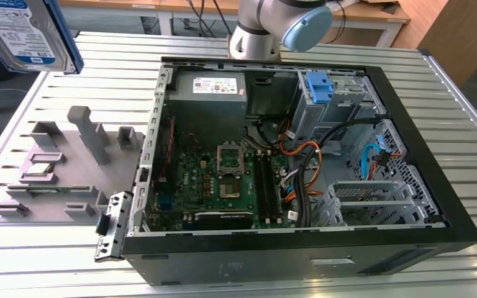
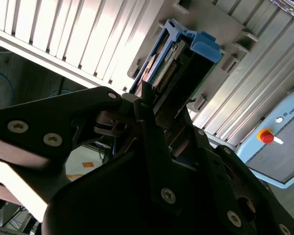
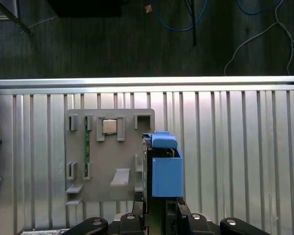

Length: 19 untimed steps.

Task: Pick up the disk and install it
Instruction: 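Pick up the disk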

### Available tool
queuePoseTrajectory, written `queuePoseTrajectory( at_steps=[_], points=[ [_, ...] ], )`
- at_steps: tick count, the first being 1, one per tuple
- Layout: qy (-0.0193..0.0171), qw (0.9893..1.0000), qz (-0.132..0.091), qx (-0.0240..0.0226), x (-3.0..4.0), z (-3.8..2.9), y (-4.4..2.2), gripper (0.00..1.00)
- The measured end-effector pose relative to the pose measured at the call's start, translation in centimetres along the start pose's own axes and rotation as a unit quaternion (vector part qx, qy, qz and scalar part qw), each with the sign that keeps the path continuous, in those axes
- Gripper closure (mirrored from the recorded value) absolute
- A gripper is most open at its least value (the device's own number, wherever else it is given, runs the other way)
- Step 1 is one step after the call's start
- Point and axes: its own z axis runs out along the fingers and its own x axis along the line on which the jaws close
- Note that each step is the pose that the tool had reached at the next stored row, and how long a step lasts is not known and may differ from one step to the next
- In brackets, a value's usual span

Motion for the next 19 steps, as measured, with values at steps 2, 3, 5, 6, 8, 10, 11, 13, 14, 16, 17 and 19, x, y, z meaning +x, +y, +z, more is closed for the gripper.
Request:
queuePoseTrajectory(
  at_steps=[2, 3, 5, 6, 8, 10, 11, 13, 14, 16, 17, 19],
  points=[
    [-0.0007, 1.0, 0.0, 0.0007, 0.01, 0.0, 0.01, 0.65],
    [-0.0013, 1.0, 0.0, 0.0014, 0.01, 0.0, 0.01, 0.65],
    [-0.0019, 1.0, 0.0, 0.0024, 0.0, 0.0, -0.01, 0.65],
    [-0.0022, 1.0, 0.0, 0.0027, 0.0, 0.0, -0.02, 0.65],
    [-0.0025, 1.0, 0.0, 0.0038, 0.0, 0.0, -0.03, 0.65],
    [-0.0029, 1.0, -0.001, 0.0047, 0.01, 0.01, -0.07, 0.65],
    [-0.0029, 1.0, -0.001, 0.0048, 0.0, 0.0, -0.12, 0.65],
    [-0.0033, 1.0, -0.001, 0.0048, 0.0, 0.0, -0.29, 0.65],
    [-0.0036, 1.0, -0.001, 0.0048, -0.01, 0.0, -0.4, 0.65],
    [-0.004, 1.0, -0.001, 0.0048, -0.02, -0.01, -0.65, 0.65],
    [-0.0042, 1.0, -0.001, 0.0048, -0.03, -0.01, -0.78, 0.65],
    [-0.0045, 1.0, -0.001, 0.0048, -0.04, -0.01, -1.04, 0.65]
  ],
)
